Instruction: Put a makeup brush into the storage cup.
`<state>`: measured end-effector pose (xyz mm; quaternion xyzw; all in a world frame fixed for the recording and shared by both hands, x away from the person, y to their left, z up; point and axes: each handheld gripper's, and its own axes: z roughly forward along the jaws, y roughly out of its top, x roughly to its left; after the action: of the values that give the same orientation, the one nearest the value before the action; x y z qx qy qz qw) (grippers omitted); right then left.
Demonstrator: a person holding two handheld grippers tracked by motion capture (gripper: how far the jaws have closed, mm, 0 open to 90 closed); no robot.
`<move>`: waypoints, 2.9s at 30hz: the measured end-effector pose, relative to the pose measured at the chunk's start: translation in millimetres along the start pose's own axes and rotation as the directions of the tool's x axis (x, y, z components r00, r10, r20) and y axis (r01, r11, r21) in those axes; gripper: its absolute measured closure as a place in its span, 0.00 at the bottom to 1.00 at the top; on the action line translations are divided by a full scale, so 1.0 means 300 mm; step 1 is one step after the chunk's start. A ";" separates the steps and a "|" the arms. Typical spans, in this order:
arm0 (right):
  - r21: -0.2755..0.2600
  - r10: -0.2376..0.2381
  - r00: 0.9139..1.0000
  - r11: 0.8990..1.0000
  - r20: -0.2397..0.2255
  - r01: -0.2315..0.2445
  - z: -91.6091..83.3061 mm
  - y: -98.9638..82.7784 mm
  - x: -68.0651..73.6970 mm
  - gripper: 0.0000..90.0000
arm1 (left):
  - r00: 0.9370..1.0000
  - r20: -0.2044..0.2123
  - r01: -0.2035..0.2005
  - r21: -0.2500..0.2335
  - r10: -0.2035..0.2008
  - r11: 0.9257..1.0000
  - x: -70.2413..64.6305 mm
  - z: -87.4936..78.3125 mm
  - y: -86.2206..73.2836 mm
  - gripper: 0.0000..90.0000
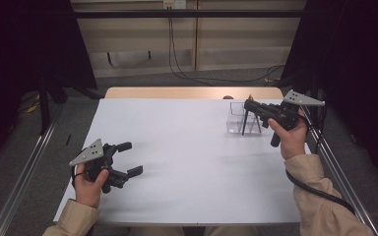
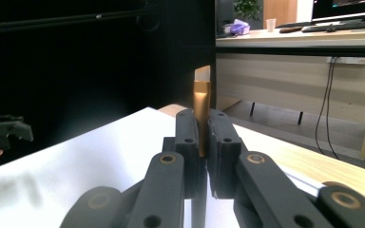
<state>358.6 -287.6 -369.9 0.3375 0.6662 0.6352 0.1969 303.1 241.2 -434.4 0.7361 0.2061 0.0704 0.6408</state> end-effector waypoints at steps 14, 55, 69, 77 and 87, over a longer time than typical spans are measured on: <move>-0.018 -0.027 0.994 0.999 0.107 0.030 -0.026 0.047 -0.075 0.94 | 1.000 0.002 0.000 0.000 0.000 1.000 -0.003 -0.002 -0.004 0.01; -0.015 -0.075 0.950 0.996 0.304 0.083 0.012 0.009 -0.210 0.94 | 1.000 -0.001 0.000 -0.011 0.000 1.000 -0.005 -0.012 -0.008 0.01; -0.013 -0.068 0.952 0.997 0.297 0.075 0.033 -0.017 -0.208 0.94 | 1.000 -0.006 -0.006 -0.014 0.006 1.000 -0.008 -0.024 -0.005 0.01; -0.008 -0.068 0.952 0.997 0.299 0.074 0.034 -0.032 -0.208 0.94 | 1.000 -0.005 -0.008 -0.013 0.008 1.000 -0.009 -0.024 -0.005 0.01; -0.002 -0.069 0.951 0.997 0.301 0.073 0.030 -0.046 -0.207 0.94 | 1.000 -0.011 -0.007 -0.016 0.007 1.000 -0.008 -0.028 -0.005 0.01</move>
<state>405.0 -324.1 -394.8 0.4048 0.6360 0.5732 0.3209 297.4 247.9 -434.1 0.7314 0.2063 0.0783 0.6452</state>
